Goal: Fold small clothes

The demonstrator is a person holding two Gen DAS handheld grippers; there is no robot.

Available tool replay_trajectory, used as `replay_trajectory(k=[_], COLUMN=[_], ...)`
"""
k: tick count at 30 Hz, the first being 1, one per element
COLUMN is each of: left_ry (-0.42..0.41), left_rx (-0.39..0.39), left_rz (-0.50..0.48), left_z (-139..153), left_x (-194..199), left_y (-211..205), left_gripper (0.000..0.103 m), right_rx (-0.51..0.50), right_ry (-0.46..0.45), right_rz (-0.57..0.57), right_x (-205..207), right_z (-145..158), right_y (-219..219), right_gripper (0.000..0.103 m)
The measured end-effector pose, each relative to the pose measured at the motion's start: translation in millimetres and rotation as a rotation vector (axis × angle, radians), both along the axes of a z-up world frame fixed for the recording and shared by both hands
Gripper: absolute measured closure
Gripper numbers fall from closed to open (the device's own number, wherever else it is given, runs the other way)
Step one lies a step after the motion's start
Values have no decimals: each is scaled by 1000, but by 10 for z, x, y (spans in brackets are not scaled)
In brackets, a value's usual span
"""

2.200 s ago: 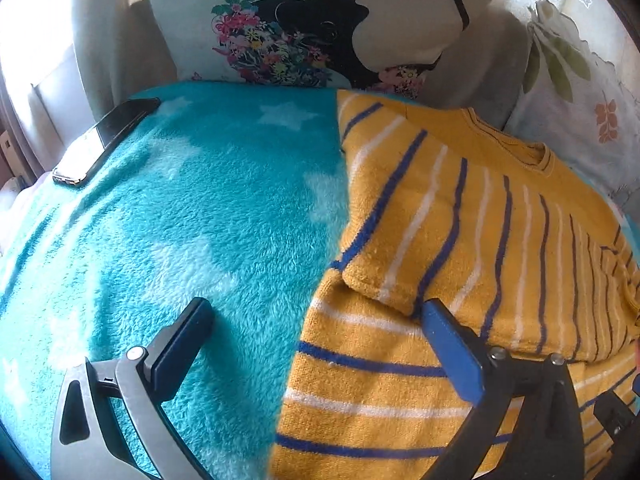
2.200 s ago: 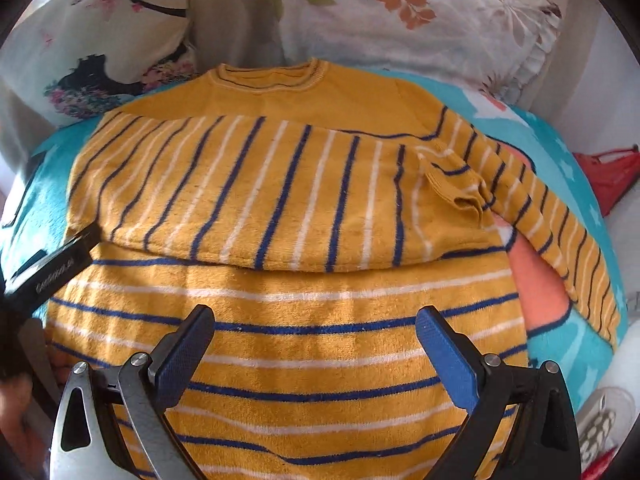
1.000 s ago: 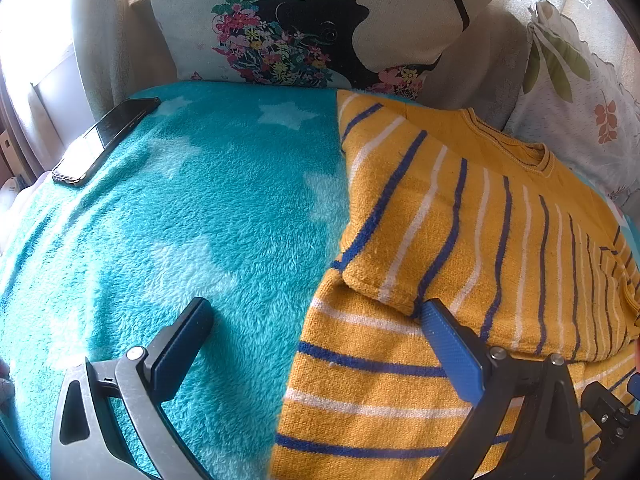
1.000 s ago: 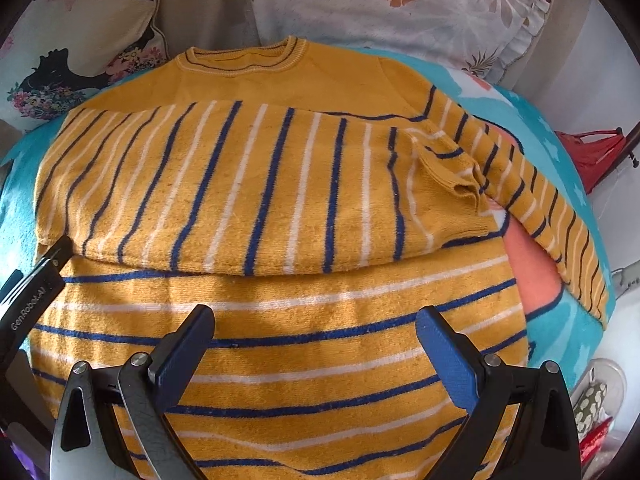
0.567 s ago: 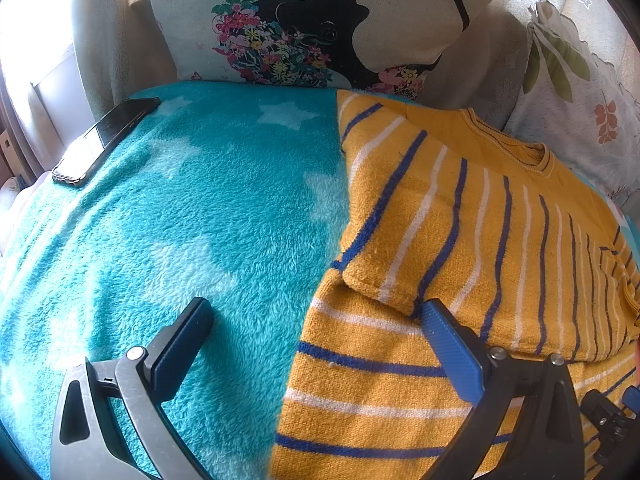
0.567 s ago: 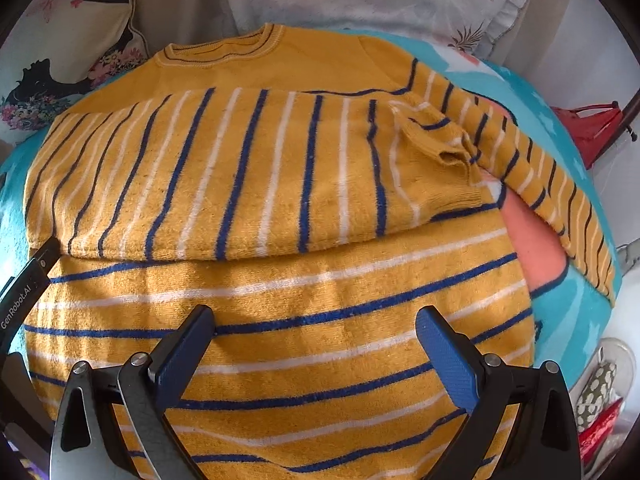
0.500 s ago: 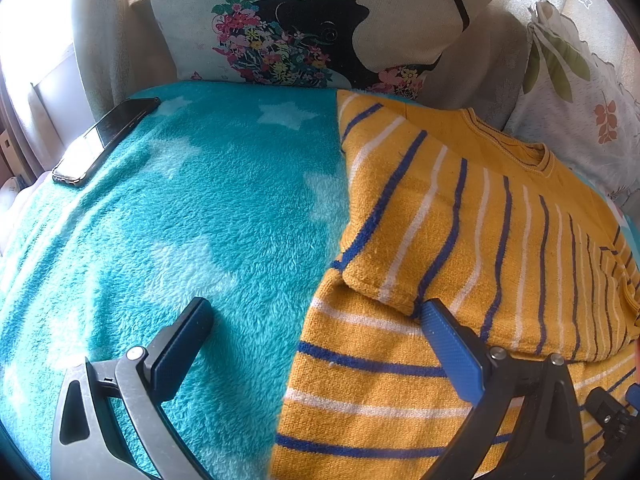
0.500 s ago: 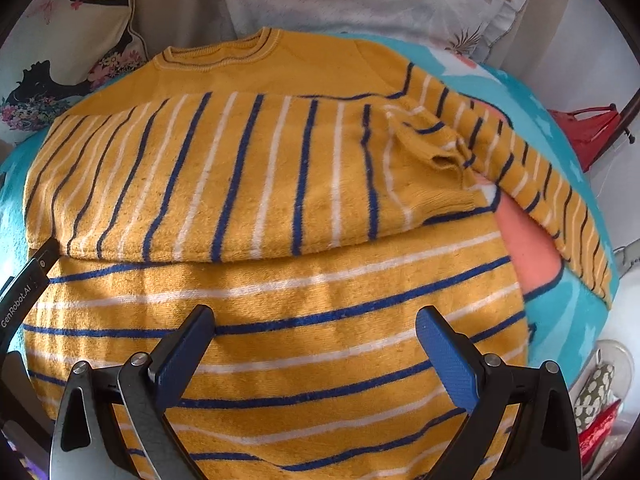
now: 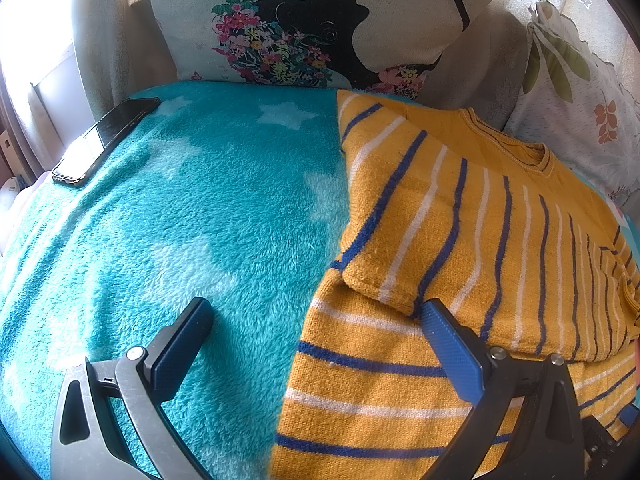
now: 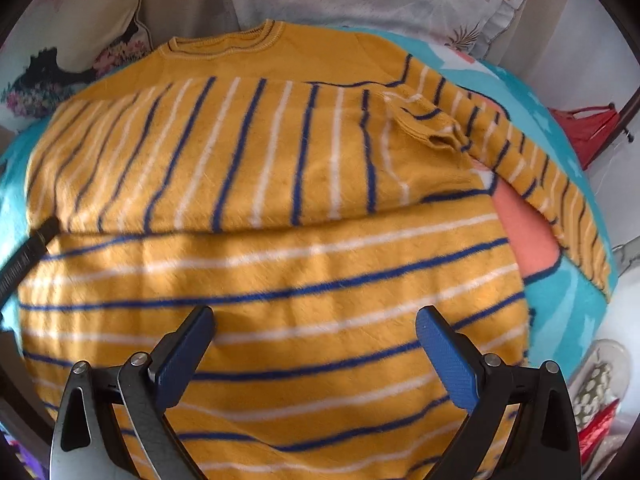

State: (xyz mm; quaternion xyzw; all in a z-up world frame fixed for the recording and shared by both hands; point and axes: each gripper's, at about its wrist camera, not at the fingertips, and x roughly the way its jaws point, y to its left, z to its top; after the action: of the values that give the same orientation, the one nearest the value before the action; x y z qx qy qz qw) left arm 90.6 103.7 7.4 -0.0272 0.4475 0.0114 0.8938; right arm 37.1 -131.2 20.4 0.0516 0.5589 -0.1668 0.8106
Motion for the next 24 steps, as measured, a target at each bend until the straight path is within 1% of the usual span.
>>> replay_trajectory(k=[6, 9, 12, 16, 20, 24], left_ry=[-2, -3, -4, -5, -1, 17], left_rx=[1, 2, 6, 3, 11, 28], left_rz=[1, 1, 3, 1, 3, -15], left_z=[-4, -7, -11, -7, -5, -8], left_x=[-2, -4, -5, -16, -22, -30], left_y=[-3, -7, -16, 19, -1, -36], left_gripper=[0, 0, 0, 0, 0, 0], right_rx=[-38, -12, -6, 15, 29, 40], right_ry=[-29, -19, -14, -29, -50, -51], right_rz=[-36, -48, -29, -16, -26, -52], right_x=[-204, -256, -309, -371, -441, -527], right_z=[131, 91, 49, 64, 108, 103], right_y=[-177, -218, -210, -256, -446, -744], right_gripper=[1, 1, 1, 1, 1, 1])
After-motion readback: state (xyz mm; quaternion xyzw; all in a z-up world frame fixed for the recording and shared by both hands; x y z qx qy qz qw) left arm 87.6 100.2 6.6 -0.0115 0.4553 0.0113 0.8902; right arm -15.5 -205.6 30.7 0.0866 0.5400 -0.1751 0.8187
